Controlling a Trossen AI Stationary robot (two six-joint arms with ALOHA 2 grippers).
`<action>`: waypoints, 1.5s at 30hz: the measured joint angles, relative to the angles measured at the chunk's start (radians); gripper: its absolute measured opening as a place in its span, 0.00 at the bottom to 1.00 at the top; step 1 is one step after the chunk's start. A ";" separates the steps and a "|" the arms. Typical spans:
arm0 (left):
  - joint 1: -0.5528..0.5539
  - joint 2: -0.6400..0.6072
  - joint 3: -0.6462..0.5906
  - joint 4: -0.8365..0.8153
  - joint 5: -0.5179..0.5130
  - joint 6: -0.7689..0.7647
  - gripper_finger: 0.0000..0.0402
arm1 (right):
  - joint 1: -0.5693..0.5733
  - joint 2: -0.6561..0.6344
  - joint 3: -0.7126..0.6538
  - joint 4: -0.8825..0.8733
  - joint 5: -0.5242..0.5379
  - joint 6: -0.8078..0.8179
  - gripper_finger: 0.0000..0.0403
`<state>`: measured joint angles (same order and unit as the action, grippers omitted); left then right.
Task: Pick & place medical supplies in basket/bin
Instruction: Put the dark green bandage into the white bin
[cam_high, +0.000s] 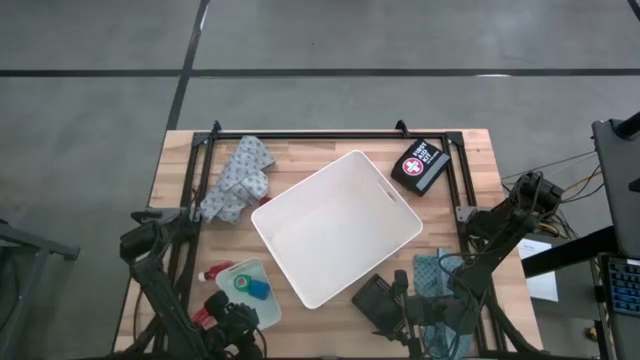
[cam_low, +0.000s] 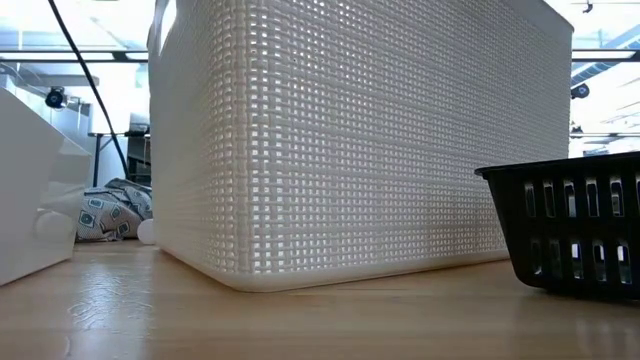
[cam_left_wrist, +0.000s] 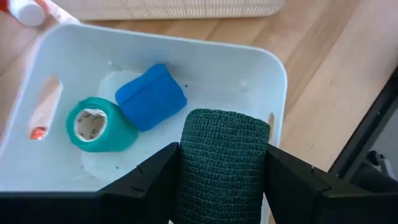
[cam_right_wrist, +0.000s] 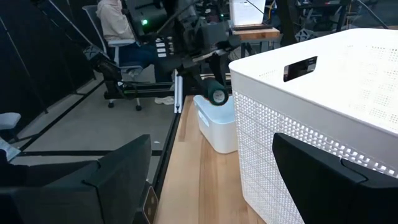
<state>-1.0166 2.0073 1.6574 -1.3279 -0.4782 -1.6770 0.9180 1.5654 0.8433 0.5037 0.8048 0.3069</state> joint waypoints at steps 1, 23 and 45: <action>0.000 0.000 -0.013 0.017 0.000 0.000 0.51 | 0.000 0.000 0.000 0.000 0.000 0.000 0.82; 0.010 -0.012 -0.231 0.285 0.016 -0.004 0.51 | 0.000 0.000 0.000 0.000 0.000 0.000 0.82; 0.011 -0.016 -0.258 0.334 0.034 0.031 0.63 | 0.000 0.000 0.000 0.000 0.000 0.000 0.82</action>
<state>-1.0054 1.9911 1.3998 -0.9943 -0.4438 -1.6463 0.9180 1.5654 0.8433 0.5037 0.8047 0.3069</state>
